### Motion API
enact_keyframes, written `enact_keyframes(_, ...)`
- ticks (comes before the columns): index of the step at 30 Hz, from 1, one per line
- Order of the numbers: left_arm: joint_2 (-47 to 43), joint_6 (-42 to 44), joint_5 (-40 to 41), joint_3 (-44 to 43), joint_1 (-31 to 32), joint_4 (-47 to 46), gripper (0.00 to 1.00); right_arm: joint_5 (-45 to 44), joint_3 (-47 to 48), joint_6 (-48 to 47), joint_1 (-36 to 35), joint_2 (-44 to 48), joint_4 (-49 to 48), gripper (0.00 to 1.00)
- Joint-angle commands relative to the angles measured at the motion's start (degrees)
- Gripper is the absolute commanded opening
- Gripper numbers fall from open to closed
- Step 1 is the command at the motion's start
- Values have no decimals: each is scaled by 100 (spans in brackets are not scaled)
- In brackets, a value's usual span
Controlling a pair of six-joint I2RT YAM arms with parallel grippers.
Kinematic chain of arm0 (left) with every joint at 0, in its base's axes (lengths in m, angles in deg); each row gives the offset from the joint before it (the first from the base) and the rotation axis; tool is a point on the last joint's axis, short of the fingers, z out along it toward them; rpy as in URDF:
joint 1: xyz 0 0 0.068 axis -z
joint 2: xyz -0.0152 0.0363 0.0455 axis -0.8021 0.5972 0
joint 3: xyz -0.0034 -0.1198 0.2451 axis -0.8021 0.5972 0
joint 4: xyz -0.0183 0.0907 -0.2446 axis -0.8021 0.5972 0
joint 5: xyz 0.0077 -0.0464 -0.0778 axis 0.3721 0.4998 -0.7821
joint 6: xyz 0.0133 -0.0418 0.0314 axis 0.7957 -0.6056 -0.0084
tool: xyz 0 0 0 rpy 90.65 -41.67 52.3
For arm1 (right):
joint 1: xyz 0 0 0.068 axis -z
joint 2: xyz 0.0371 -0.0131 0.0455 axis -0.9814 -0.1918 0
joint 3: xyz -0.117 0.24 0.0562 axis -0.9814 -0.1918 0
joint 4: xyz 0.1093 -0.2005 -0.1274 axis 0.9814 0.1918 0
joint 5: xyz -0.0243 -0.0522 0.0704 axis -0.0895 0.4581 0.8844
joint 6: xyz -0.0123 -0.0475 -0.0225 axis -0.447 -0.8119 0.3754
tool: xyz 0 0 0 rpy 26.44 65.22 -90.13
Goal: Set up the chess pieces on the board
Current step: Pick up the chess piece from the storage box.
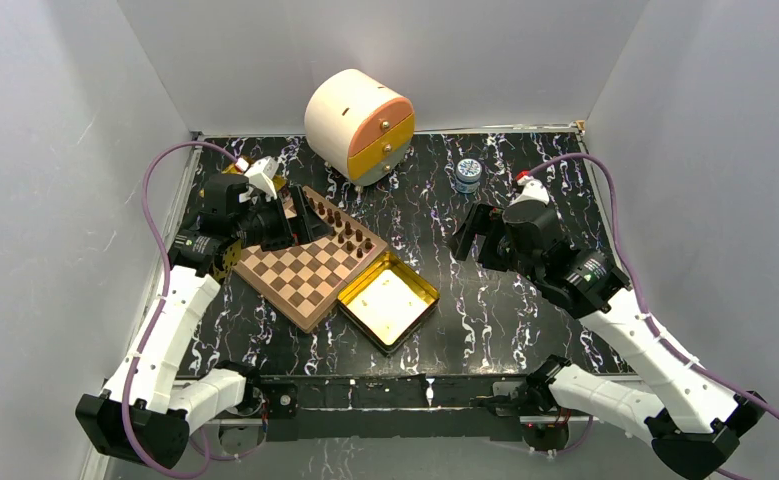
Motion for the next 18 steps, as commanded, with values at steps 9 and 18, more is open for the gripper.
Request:
enact_keyframes(9, 49, 214, 192, -391, 31, 277, 94, 37, 355, 57, -35, -35, -62, 99)
enact_keyframes(18, 390, 516, 1848, -1095, 31, 881, 94, 190, 215, -35, -36, 132, -151, 99)
